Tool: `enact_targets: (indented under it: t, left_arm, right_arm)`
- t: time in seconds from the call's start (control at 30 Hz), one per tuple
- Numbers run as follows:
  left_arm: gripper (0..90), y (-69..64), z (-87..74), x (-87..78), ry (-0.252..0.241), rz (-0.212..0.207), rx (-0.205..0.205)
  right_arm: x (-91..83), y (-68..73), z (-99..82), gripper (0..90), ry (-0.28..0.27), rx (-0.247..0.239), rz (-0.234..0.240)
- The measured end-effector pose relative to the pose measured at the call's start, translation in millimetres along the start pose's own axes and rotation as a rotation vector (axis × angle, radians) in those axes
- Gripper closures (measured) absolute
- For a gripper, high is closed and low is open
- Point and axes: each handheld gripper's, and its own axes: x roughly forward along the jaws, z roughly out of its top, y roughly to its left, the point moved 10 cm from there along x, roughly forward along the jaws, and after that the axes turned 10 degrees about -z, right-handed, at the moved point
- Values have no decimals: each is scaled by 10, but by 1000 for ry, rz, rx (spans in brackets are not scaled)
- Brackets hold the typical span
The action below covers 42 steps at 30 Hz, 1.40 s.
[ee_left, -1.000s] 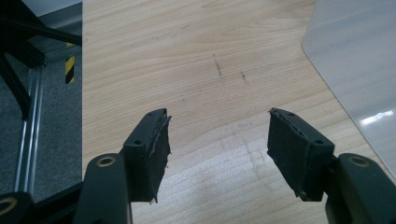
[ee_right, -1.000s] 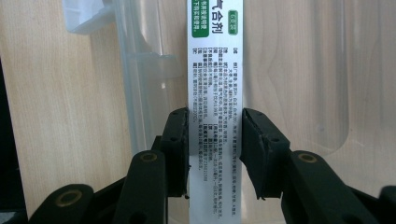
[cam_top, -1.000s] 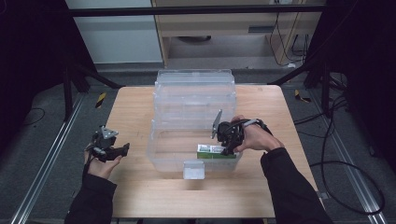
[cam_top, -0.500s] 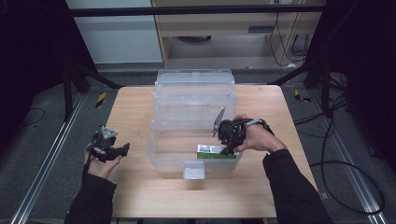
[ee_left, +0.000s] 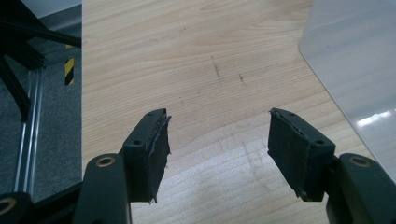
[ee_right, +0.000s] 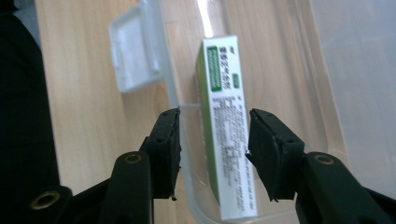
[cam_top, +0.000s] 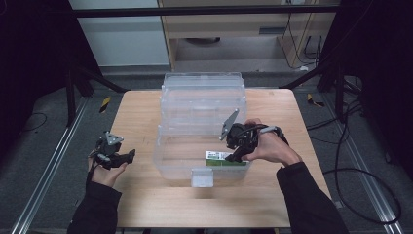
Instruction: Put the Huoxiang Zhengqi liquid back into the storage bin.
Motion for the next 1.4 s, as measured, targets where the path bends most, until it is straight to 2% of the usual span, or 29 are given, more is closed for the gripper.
enact_targets:
  t: [0.2, 0.33, 0.53, 0.9, 1.03, 1.4]
  left_arm:
    - [375, -1, 4, -3, -2, -2, 0]
    - [375, -2, 5, -6, -3, -2, 0]
    - [375, -7, 8, -7, -4, -4, 0]
    - [376, -5, 13, -14, -5, -2, 2]
    - [376, -2, 13, -17, -5, -1, 2]
    - [377, -2, 28, -35, -10, -1, 6]
  right_arm:
    - [4, 150, 181, 537, -28, -20, 7]
    - [72, 257, 242, 538, -17, -44, 20]
    - [158, 336, 295, 557, -8, -58, 35]
    - [374, 422, 222, 611, 13, -76, 63]
    - [417, 415, 197, 621, 23, -88, 54]
    - [535, 437, 132, 686, 55, -99, 71]
